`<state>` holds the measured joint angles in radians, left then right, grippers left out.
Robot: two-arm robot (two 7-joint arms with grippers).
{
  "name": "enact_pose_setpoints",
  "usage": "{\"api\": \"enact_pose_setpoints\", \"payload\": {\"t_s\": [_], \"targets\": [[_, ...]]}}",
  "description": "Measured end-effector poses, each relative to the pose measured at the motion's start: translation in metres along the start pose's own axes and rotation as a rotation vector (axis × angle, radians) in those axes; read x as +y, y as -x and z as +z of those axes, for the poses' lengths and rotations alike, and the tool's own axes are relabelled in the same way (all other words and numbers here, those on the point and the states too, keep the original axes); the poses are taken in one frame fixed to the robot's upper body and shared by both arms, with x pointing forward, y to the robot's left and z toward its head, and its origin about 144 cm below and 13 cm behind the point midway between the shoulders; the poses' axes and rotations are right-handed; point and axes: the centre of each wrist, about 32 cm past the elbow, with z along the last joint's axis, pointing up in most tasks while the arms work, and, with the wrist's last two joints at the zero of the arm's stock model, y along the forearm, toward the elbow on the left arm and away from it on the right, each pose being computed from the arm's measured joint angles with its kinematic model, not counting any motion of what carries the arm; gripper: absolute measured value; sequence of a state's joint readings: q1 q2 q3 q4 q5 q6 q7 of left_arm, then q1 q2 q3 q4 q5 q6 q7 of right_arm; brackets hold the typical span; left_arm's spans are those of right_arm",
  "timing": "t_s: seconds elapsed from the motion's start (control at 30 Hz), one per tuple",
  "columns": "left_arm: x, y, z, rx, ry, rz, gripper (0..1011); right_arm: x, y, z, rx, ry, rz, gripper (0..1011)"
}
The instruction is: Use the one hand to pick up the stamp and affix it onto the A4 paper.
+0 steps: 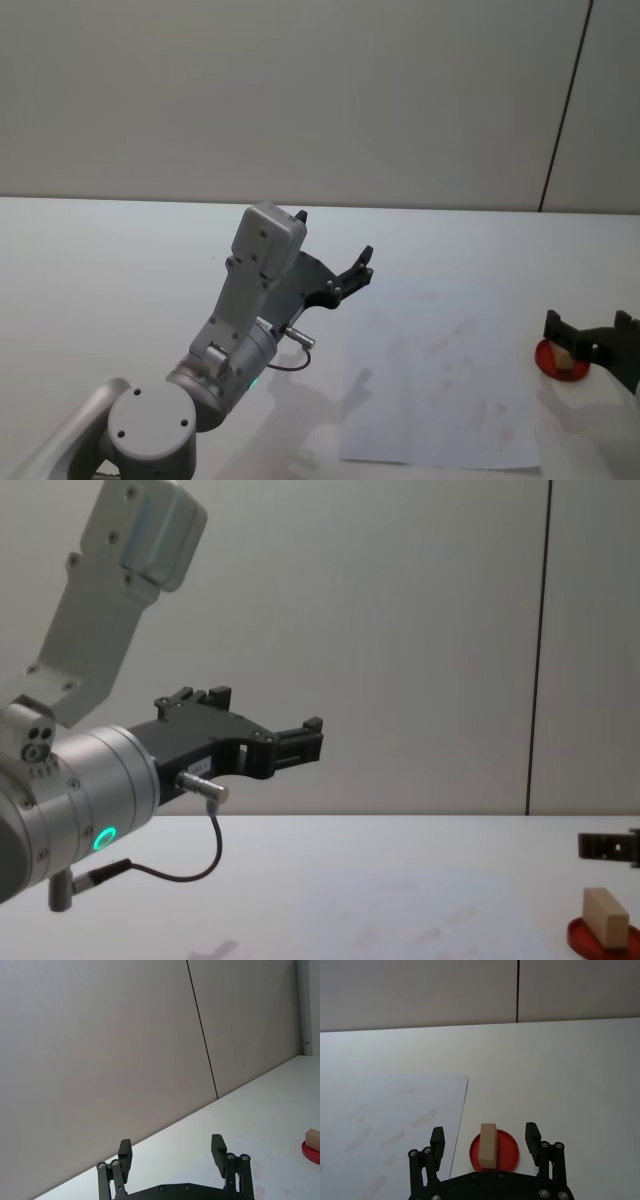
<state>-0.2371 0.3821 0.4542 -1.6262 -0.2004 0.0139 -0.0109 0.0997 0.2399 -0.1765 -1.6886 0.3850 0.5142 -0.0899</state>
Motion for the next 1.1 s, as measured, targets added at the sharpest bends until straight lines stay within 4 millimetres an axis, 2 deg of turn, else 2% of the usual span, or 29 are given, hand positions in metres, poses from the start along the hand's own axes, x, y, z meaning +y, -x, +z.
{"api": "enact_pose_setpoints", "payload": {"t_s": [1.1], "targets": [[0.0, 0.0, 0.0, 0.0, 0.0, 0.0, 1002, 0.027, 0.004, -0.006, -0.007, 0.08, -0.017, 998]]}}
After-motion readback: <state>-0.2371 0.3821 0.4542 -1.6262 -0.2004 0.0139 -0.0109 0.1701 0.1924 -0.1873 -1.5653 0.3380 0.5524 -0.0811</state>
